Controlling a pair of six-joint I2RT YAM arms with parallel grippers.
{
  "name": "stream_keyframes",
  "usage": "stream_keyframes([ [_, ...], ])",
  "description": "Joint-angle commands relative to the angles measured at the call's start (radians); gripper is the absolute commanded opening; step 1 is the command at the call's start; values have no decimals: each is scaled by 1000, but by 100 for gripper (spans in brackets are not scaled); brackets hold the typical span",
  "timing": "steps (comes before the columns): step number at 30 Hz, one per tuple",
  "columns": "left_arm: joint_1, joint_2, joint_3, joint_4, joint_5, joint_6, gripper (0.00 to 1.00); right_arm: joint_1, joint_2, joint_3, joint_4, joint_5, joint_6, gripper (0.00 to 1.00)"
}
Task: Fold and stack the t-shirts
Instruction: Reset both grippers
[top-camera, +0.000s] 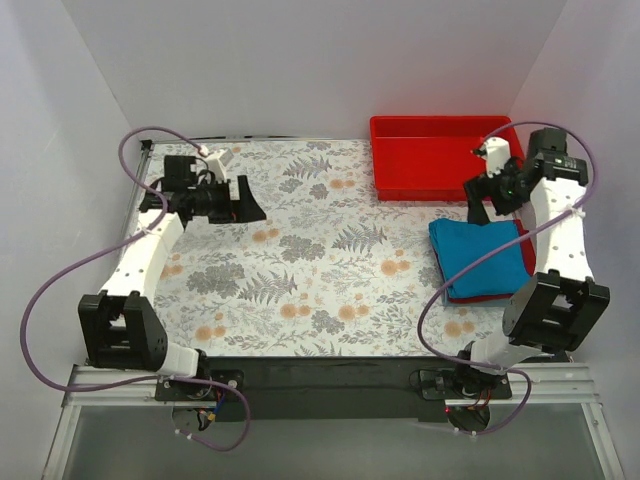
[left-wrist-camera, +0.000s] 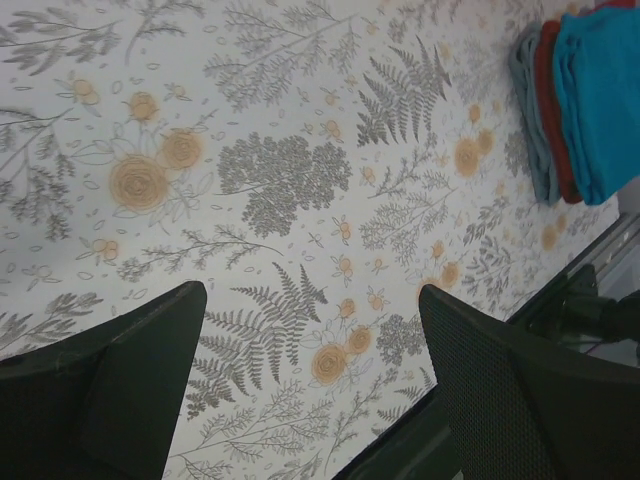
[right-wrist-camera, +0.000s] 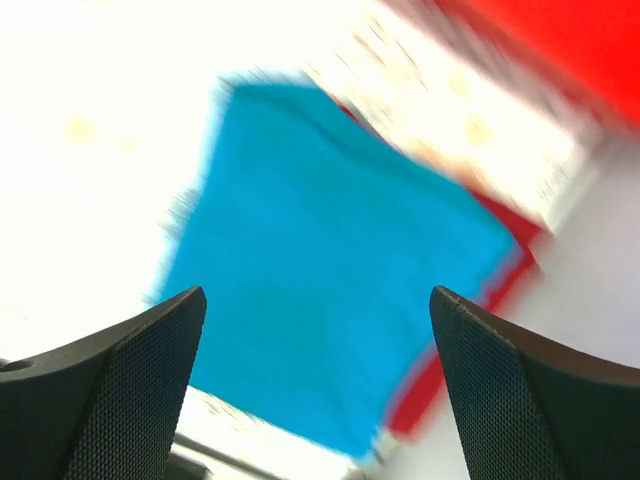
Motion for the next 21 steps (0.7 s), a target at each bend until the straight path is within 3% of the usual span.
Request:
stream_keyframes([
  [1,88,26,79,-79,139,-40,87,114,-19,41,35,-199,201,98],
  [5,134,61,119,-188,109,47,87,257,-10,-26,141,-276,326,98],
  [11,151,-23,-32,-129,30,102,87,407,-80,-274,276,-276,389,98],
  [17,150,-67,-131,-78,-16,119,87,476,-171,-448,335,-240,422,98],
  [21,151,-32,-68,-106,-29,119,87,476,-182,-436,341,-241,442,98],
])
